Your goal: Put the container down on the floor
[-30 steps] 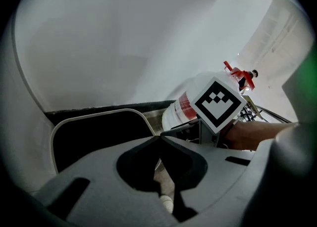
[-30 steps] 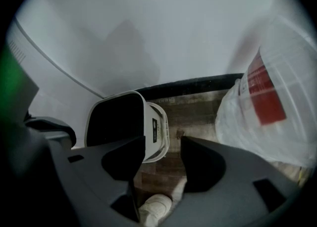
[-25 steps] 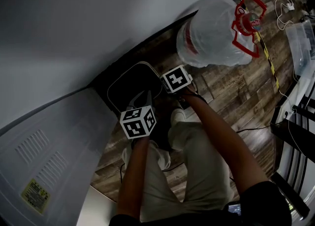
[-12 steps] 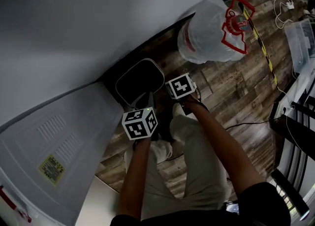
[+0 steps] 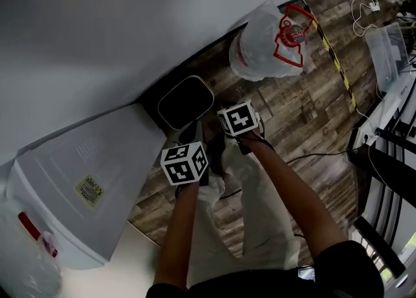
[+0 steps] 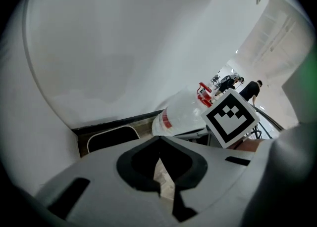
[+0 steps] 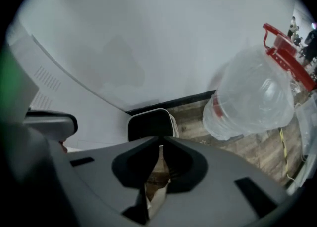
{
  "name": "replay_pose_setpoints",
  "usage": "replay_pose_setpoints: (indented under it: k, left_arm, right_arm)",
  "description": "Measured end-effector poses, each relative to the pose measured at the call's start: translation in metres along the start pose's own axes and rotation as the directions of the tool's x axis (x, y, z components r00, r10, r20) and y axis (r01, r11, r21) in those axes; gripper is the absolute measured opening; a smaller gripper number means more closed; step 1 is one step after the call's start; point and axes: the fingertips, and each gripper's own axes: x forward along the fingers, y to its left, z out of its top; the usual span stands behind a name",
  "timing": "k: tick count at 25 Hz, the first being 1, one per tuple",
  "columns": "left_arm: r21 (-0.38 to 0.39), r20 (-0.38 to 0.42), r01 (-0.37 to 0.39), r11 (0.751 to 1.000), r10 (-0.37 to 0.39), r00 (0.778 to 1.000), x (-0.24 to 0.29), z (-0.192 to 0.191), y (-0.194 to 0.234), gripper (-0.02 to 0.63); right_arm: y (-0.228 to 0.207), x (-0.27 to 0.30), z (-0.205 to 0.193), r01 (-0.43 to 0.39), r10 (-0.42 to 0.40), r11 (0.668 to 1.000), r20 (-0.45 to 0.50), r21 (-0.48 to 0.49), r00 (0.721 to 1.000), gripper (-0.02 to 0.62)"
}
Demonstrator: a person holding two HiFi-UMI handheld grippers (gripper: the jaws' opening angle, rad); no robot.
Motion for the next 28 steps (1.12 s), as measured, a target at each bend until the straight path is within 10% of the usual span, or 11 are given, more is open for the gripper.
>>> replay_pose_setpoints:
  k: [28]
  left_arm:
    - [-0.016,0.057,-0.01,1.0,0.011,0.998,-0.161,0.05,-0.057,0.014]
  right_arm:
    - [0.085,-0.192,0.019,-0.067,0.063,0.998,0.164,0.015,0.984,0.031]
